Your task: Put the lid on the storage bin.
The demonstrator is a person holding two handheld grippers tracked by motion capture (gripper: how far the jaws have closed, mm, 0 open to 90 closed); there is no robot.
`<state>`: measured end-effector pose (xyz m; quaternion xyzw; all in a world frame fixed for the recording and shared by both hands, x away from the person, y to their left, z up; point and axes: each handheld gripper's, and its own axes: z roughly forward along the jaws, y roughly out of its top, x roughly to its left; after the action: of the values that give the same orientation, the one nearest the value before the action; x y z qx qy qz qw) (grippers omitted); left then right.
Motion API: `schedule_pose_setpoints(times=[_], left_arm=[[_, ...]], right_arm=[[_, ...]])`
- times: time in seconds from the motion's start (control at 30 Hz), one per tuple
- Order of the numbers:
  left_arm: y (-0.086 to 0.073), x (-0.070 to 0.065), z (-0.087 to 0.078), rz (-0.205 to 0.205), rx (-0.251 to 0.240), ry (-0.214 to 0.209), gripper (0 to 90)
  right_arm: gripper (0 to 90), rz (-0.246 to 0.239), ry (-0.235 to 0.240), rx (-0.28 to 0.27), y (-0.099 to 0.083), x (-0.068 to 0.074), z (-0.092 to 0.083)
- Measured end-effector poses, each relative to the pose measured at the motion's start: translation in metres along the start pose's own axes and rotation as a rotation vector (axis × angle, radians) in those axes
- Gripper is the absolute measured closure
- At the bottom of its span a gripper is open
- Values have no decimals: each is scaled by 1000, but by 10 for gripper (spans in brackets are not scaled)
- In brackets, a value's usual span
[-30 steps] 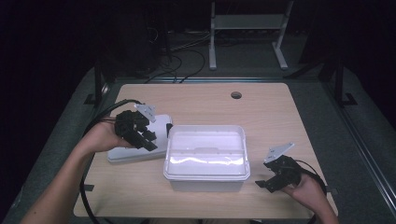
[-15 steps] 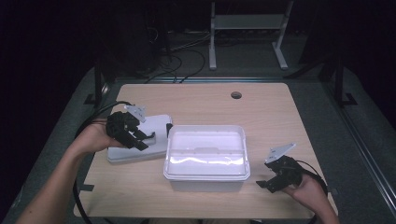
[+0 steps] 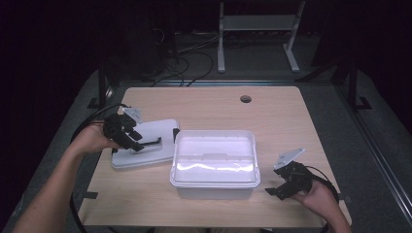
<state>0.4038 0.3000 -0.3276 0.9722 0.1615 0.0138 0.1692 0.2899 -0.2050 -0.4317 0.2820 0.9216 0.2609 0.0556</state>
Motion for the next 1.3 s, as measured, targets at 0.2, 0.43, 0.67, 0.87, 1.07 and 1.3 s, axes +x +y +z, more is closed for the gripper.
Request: schedule_pose_setpoints(times=[0.2,0.43,0.67,0.87,1.07,1.3], left_arm=[[-7,18,18,5,44,10,522],[-11,28,32,28,25,11,508],[-10,35,54,24,50,17,504],[-9,40,71,22,86,33,580],[-8,41,75,39,114,38,698],[-6,38,69,67,128,45,760]], right_arm=[[207,-2,4,6,0,0,2],[207,-3,3,6,0,0,2],[207,-1,7,12,0,0,4],[207,-3,7,8,-1,1,3],[207,-7,7,9,0,1,3],[207,-7,5,8,0,2,3]])
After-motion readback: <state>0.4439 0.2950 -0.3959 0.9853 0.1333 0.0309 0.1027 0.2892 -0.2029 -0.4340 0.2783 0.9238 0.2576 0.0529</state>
